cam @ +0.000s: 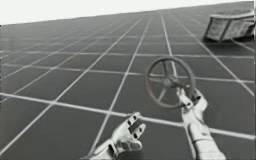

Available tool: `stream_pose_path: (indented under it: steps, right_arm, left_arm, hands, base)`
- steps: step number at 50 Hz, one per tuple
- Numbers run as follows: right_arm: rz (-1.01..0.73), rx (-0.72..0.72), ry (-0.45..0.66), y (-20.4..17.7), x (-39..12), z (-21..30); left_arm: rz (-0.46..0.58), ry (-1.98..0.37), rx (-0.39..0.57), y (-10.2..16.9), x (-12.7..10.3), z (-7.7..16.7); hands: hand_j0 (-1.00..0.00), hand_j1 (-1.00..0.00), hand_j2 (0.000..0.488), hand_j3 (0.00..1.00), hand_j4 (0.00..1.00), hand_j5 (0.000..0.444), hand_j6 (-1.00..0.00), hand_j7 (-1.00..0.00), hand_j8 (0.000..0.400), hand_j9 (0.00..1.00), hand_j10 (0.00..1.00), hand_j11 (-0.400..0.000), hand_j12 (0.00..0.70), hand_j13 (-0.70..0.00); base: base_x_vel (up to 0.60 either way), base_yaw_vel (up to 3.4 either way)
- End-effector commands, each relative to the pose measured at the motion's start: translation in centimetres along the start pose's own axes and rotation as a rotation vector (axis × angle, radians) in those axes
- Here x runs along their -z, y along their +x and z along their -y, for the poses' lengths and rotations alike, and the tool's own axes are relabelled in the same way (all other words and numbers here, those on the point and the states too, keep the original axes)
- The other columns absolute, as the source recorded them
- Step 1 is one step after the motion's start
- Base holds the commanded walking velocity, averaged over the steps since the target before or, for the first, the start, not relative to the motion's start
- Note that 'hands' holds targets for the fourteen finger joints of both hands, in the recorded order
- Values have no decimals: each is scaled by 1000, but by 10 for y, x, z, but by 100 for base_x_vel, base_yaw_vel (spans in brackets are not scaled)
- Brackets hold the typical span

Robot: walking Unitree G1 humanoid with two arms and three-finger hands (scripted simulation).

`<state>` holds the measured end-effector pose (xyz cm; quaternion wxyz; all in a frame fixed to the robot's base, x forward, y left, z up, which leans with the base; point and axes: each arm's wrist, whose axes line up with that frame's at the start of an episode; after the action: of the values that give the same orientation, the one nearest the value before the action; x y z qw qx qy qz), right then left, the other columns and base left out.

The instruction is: Pick up and drop off the object

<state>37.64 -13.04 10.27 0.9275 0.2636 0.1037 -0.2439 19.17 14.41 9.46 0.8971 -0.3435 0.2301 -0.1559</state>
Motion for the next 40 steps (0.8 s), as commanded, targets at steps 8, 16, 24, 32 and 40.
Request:
stream_pose_path:
  steps: [8, 16, 24, 32, 40]
  right_arm:
    - [25, -23, -5, -3, -5, -9]
    - [25, -23, -5, -3, -5, -9]
    - [25, -23, -5, -3, -5, -9]
    - [25, -23, -5, -3, -5, -9]
    - [25, -23, -5, -3, -5, -9]
  left_arm:
    - [10, -16, 6, -2, 1, -3]
    - [10, -16, 6, -2, 1, -3]
    - [10, -16, 6, -2, 1, -3]
    - [10, -16, 6, -2, 1, -3]
    - [10, -16, 6, -2, 1, -3]
  hands:
    - [0, 0, 0, 1000, 1000, 0, 0, 0, 0, 1000, 1000, -400, 0, -700]
    - [0, 0, 0, 1000, 1000, 0, 0, 0, 0, 1000, 1000, -400, 0, -700]
    - [0, 0, 0, 1000, 1000, 0, 0, 0, 0, 1000, 1000, -400, 0, -700]
    - [0, 0, 0, 1000, 1000, 0, 0, 0, 0, 1000, 1000, -400, 0, -700]
    - [0, 0, 0, 1000, 1000, 0, 0, 0, 0, 1000, 1000, -400, 0, -700]
  base:
    - [57, 6]
    - [58, 3]
    - [57, 5]
    - [58, 4]
    - [59, 1]
